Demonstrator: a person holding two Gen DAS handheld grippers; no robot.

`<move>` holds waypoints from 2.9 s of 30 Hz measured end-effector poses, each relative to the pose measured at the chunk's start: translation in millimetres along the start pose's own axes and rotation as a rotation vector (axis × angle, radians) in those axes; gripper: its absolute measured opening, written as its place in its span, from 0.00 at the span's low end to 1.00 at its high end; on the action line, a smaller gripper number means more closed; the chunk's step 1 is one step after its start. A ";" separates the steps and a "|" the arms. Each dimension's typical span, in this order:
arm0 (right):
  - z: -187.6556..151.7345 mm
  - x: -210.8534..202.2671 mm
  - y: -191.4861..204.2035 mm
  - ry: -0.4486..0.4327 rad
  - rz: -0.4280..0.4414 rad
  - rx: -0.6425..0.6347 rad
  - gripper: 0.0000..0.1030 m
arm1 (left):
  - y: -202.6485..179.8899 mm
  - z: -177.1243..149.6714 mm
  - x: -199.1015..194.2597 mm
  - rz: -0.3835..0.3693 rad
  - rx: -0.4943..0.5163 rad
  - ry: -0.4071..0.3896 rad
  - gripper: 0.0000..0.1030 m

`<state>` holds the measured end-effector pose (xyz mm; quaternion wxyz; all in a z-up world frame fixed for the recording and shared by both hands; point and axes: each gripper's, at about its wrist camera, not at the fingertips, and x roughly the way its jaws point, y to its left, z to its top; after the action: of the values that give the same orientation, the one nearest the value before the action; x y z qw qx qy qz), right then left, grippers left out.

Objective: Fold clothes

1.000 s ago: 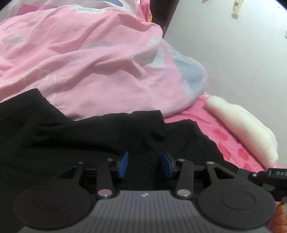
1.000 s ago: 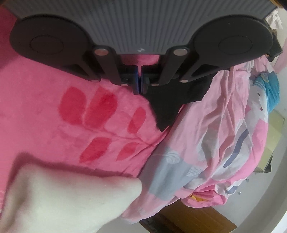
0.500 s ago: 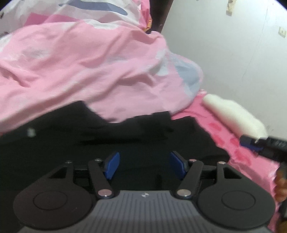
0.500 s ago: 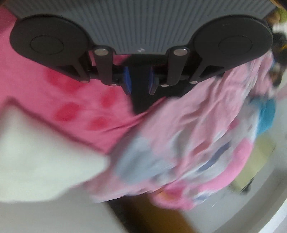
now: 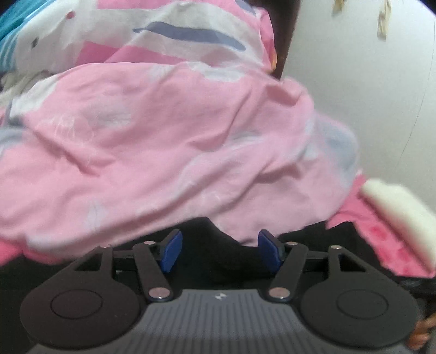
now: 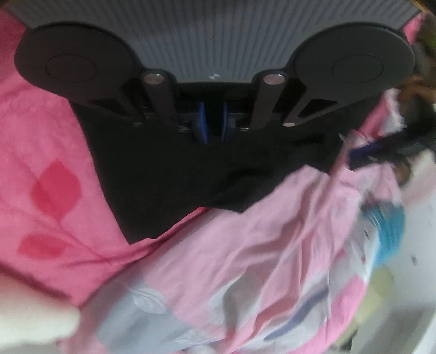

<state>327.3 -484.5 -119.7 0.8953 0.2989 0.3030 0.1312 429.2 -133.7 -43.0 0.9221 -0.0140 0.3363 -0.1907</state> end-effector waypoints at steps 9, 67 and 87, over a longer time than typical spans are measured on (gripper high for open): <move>-1.3 -3.3 -16.7 -0.021 0.119 0.084 0.11 | -6.9 4.4 33.7 0.065 0.304 0.032 0.70; 36.8 -43.9 -33.3 -0.214 -0.044 0.154 0.28 | -97.7 -36.1 59.2 -0.005 0.255 -0.024 0.41; 70.1 23.5 -43.9 -0.047 -0.039 0.110 0.03 | -99.6 -40.3 76.5 -0.055 0.215 -0.009 0.54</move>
<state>391.6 -541.3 -112.9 0.8867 0.3448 0.2946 0.0900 423.5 -249.5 -105.9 0.9143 0.0747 0.3091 -0.2509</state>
